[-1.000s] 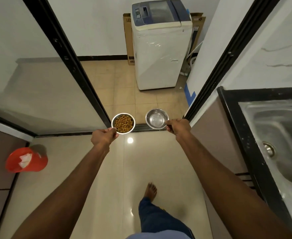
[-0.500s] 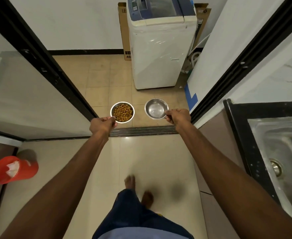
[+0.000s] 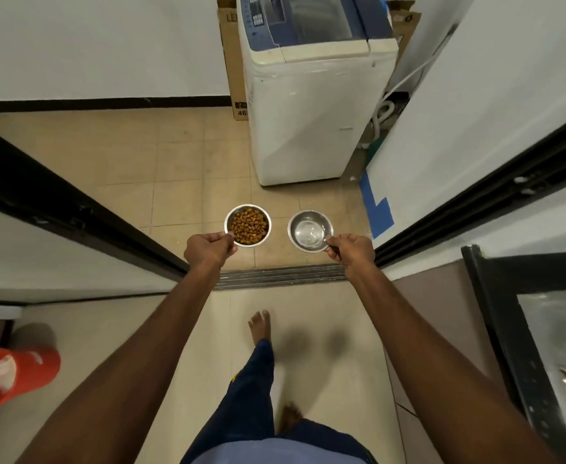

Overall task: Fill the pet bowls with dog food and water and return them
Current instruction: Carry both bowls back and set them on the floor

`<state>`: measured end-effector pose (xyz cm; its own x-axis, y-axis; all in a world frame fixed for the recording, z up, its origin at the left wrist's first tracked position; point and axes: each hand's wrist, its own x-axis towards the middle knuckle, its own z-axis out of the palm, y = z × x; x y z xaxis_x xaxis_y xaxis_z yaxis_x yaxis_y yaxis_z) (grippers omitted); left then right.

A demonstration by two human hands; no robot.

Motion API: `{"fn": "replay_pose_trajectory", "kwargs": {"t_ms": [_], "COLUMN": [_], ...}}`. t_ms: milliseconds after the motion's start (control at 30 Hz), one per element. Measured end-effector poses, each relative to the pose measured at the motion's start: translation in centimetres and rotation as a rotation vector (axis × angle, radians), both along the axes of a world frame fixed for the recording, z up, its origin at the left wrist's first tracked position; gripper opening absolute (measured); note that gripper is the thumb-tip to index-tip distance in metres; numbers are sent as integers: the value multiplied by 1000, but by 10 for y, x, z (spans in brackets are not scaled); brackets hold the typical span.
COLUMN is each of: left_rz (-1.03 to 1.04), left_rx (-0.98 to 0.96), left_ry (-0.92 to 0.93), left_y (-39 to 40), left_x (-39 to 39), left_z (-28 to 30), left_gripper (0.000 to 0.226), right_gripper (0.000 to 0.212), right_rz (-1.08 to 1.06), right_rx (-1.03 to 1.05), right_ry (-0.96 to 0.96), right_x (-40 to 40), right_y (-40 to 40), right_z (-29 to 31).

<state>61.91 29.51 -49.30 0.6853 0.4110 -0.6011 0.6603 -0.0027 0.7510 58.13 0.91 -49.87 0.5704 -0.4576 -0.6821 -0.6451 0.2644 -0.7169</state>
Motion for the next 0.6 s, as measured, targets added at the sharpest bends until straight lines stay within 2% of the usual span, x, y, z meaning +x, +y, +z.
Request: {"fn": "replay_pose_trajectory", "kwargs": {"t_ms": [267,600], "left_rz": [-10,60], "left_rx": [29,19], "left_ry": [18,28], "left_y": [-2,-27], "left_x": [72,138], "left_z": [-6,-76], "left_gripper": [18,24], "right_gripper": [15,9], "right_rz": [-56,-45], "right_rx": [14,-19], "right_ry": [-7,32], "right_x": [66,144], "right_y": [0,-29], "right_z": [-18,-87]}}
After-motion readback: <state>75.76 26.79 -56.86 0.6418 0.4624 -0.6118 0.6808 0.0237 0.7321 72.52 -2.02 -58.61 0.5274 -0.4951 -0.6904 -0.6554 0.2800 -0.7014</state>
